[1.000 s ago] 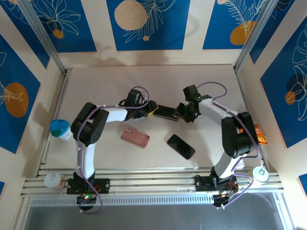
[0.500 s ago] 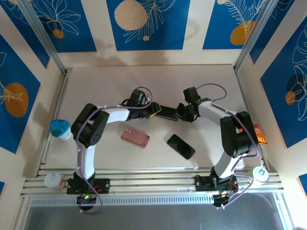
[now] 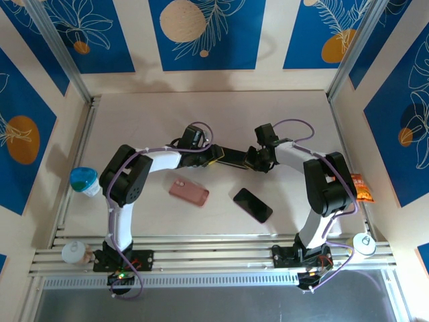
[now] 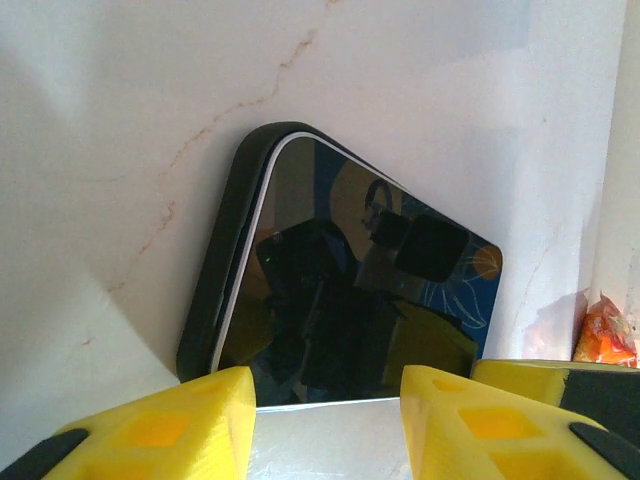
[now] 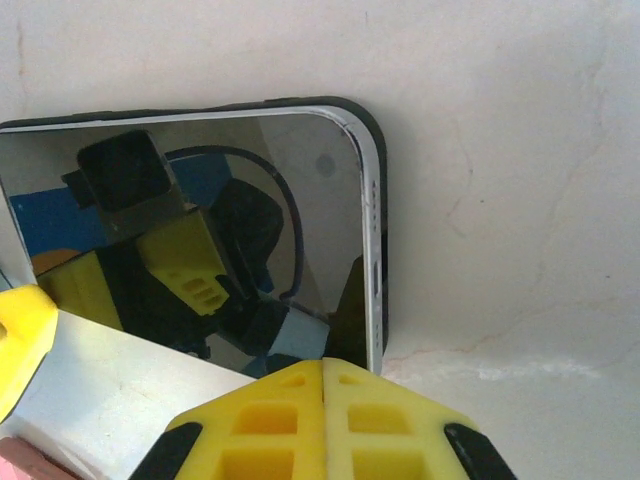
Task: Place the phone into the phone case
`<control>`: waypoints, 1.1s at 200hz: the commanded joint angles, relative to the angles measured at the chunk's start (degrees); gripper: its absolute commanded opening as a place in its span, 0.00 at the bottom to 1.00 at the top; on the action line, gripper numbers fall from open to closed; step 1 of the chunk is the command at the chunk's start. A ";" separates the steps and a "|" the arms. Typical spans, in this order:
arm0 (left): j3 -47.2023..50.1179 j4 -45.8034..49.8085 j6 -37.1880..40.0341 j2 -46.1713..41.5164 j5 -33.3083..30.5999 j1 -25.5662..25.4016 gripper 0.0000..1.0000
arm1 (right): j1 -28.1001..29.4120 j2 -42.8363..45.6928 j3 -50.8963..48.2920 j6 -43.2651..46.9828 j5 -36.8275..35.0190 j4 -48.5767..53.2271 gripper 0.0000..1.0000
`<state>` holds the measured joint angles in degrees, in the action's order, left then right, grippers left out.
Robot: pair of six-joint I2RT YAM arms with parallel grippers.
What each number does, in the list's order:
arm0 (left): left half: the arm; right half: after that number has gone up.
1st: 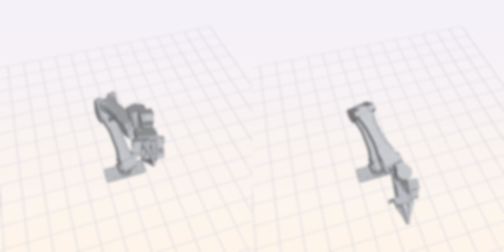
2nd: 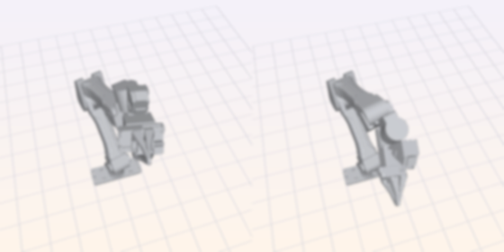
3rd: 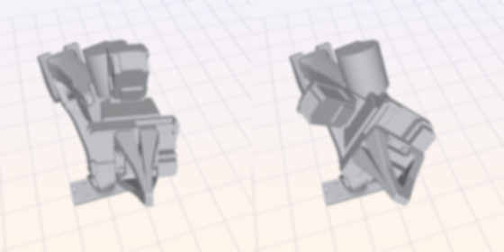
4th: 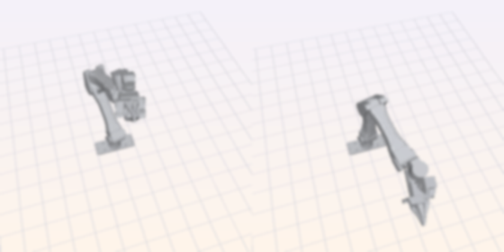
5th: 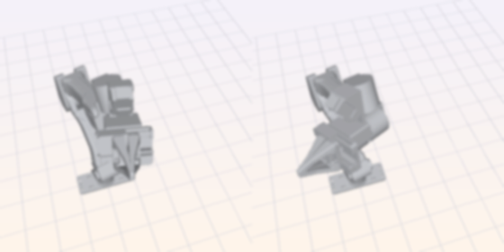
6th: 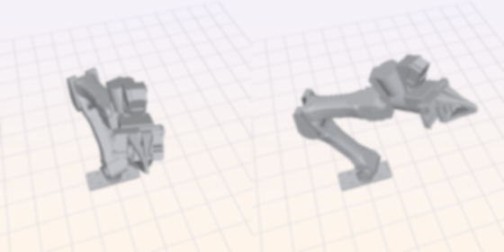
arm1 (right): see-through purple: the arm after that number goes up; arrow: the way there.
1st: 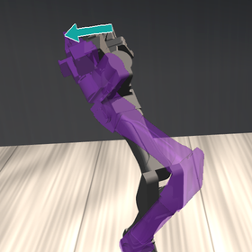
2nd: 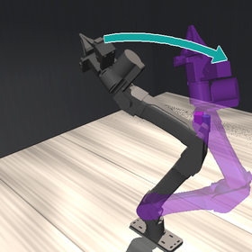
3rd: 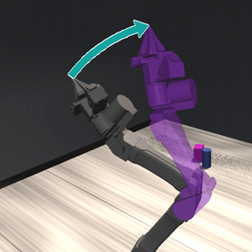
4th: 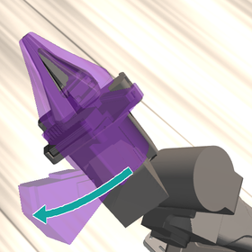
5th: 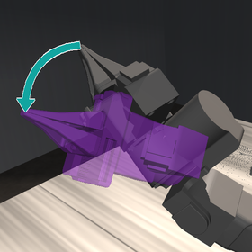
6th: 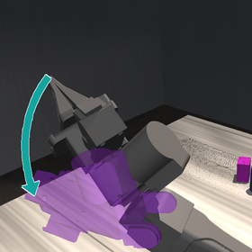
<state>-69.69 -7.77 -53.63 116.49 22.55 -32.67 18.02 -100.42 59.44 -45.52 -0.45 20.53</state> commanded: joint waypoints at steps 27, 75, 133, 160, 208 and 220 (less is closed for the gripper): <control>-3.01 3.56 3.03 0.67 -1.22 -0.38 0.44 | 0.00 -0.54 -0.58 -0.58 1.25 0.71 0.01; -5.54 5.02 4.88 -1.07 -1.18 0.10 0.44 | -0.04 1.91 -2.15 -1.23 1.24 -0.29 0.00; -11.21 7.42 7.04 1.78 -3.01 2.59 0.46 | -0.67 6.91 -5.95 -1.63 0.45 -1.61 0.00; -12.30 7.54 7.60 3.55 -4.22 4.04 0.51 | -0.76 8.35 -6.93 -1.63 -0.26 -1.79 0.00; -13.07 7.08 7.65 6.01 -2.71 4.63 0.56 | -0.57 7.91 -7.87 -2.29 -0.19 -4.43 0.00; -13.01 6.33 7.15 6.46 -1.89 4.63 0.56 | -0.62 7.07 -7.47 -2.19 -0.08 -4.60 0.00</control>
<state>-81.28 -1.17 -46.98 121.45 19.27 -28.23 17.54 -92.71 52.14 -47.05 -0.51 17.12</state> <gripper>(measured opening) 0.557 0.043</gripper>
